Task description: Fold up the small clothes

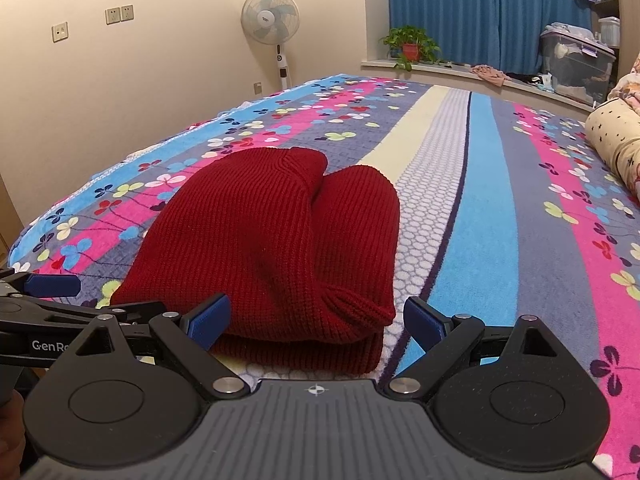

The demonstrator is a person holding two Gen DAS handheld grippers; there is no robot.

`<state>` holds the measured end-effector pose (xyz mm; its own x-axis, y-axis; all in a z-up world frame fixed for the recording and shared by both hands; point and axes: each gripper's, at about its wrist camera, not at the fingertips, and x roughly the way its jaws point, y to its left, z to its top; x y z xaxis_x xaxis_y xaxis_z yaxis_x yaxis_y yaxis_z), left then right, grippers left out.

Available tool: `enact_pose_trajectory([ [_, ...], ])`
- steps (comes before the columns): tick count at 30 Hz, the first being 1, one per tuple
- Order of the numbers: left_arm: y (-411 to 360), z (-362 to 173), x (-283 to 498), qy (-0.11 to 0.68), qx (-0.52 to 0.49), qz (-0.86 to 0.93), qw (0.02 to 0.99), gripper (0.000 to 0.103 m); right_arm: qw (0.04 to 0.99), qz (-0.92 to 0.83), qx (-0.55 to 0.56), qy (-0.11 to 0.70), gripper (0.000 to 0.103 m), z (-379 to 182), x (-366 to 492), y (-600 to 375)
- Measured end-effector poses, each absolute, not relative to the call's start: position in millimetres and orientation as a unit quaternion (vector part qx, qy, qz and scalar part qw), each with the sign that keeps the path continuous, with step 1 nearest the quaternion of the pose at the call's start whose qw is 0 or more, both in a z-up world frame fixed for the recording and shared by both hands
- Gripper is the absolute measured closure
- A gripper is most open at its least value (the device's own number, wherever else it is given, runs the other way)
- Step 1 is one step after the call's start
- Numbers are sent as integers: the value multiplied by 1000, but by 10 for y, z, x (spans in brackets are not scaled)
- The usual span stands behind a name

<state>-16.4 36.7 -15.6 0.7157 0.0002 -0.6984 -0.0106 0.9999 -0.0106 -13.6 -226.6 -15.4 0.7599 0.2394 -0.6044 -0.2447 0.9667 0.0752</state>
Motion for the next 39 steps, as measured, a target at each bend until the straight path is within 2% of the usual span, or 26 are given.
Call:
enact_pose_trajectory([
  [39, 394, -197, -143, 380, -10, 3, 925, 0, 936, 130, -1, 328, 10, -193, -111, -2250],
])
